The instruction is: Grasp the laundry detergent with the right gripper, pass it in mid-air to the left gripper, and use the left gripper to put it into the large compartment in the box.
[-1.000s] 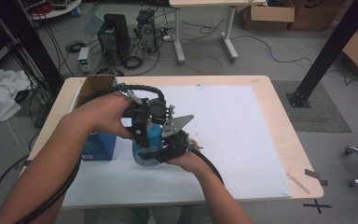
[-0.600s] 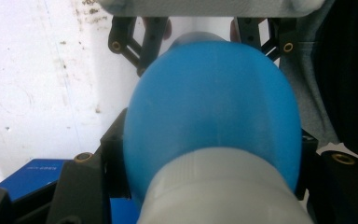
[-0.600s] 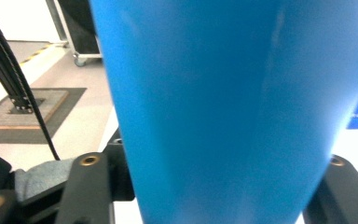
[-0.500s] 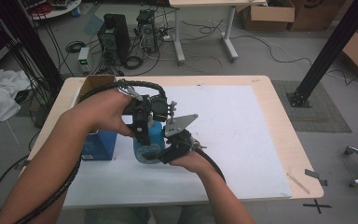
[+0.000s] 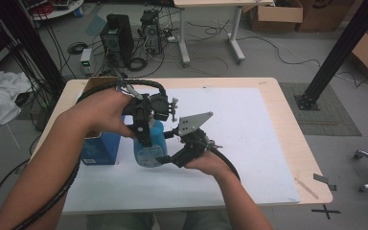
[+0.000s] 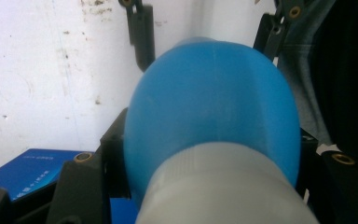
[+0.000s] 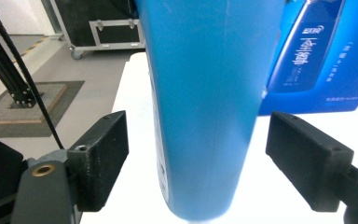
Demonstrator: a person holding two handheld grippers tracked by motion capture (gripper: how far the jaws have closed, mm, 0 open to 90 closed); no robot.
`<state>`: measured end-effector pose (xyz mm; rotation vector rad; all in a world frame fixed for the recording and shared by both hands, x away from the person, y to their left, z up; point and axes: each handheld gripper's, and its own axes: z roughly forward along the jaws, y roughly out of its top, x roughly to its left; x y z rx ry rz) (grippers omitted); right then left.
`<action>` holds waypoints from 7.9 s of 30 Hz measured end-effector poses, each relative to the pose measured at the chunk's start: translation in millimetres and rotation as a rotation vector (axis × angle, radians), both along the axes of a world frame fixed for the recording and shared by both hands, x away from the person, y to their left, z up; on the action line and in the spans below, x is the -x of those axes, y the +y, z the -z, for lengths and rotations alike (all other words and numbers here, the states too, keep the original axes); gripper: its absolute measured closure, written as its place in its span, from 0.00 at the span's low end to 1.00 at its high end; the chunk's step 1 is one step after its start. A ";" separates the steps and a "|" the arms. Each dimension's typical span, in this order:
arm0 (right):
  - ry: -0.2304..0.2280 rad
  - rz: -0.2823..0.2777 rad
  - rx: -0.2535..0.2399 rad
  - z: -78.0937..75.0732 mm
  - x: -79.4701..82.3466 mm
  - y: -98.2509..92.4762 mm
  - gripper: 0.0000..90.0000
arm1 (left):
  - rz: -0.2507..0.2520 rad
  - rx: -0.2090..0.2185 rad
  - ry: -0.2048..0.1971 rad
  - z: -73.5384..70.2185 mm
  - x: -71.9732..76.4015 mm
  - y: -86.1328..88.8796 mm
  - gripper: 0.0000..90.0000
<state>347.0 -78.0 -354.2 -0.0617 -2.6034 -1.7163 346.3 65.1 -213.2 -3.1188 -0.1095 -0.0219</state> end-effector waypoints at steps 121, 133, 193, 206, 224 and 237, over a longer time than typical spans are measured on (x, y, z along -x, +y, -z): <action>0.013 -0.091 0.900 -45.7 -8.3 -55.5 0.00 | -1.368 -0.053 0.055 42.8 -99.9 181.6 0.42; 0.023 -0.090 0.894 -43.2 -9.8 -56.4 0.00 | -1.383 -0.056 0.068 69.5 -102.4 187.5 0.42; 0.028 -0.092 0.878 -44.7 -5.2 -58.5 0.00 | -1.373 0.015 0.008 44.2 -92.9 186.1 0.29; 0.029 -0.089 0.875 -44.2 -3.9 -58.5 0.00 | -1.319 0.045 -0.021 9.1 -88.5 180.5 0.18; 0.036 -0.083 0.876 -45.3 -2.5 -57.2 0.00 | -1.224 0.041 -0.051 -21.2 -85.5 157.7 0.12; 0.040 -0.085 0.877 -46.0 -3.8 -55.8 0.00 | -1.152 0.048 -0.034 -31.2 -83.8 142.1 0.04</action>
